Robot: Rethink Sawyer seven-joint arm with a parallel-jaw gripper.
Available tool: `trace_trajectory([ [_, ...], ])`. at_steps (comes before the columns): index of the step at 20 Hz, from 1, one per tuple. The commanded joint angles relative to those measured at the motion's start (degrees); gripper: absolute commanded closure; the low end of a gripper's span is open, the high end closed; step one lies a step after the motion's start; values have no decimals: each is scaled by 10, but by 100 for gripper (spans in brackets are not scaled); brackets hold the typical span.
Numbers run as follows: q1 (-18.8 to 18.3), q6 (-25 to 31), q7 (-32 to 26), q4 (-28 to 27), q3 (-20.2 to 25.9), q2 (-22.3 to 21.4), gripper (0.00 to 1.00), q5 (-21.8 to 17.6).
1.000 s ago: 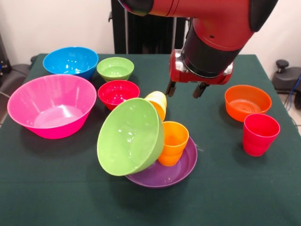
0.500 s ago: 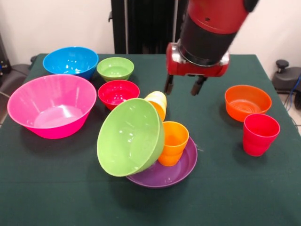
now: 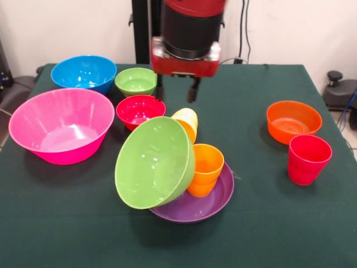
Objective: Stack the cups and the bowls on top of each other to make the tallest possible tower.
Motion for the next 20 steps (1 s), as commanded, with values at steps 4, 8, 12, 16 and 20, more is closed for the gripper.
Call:
trace_trajectory([
  [4, -11, -17, -122, 57, 41, 3, 0, -26],
  [8, -14, -30, -122, 59, 44, 10, 0, -31],
  [12, -15, -37, -121, 59, 44, 13, 0, -38],
  [16, -18, -36, -133, 54, 47, 15, 0, -45],
  [20, -30, -35, -168, 30, 51, 27, 0, -64],
])
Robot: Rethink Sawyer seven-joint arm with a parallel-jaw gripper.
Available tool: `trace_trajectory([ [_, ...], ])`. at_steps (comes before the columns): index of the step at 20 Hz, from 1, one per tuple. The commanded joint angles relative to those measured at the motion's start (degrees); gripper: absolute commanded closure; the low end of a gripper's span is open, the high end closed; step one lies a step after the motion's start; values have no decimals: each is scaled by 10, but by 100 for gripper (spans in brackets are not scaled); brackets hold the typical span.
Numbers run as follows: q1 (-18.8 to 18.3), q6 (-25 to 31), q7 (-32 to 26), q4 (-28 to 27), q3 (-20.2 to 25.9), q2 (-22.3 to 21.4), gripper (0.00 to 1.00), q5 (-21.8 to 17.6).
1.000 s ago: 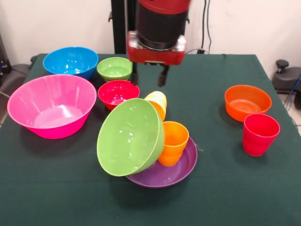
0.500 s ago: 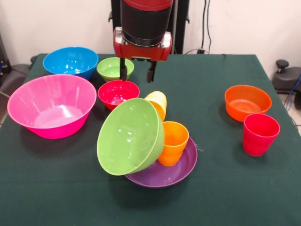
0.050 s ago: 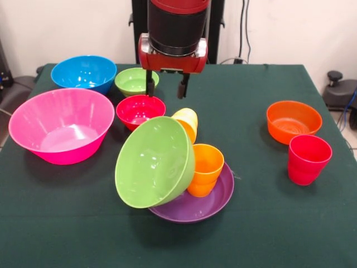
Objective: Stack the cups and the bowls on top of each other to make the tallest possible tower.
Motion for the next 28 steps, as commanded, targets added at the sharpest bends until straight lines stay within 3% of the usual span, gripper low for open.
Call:
trace_trajectory([
  [1, -13, -34, -177, 6, 41, 36, 0, -61],
  [6, -30, -70, -194, -10, 69, 69, 0, -70],
  [11, -108, -113, -269, 31, 184, 130, 0, 7],
  [17, -190, -207, -306, 65, 294, 221, 0, 24],
  [20, -203, -216, -302, 70, 313, 235, 0, 13],
  [28, -197, -173, -302, 58, 303, 225, 0, -16],
])
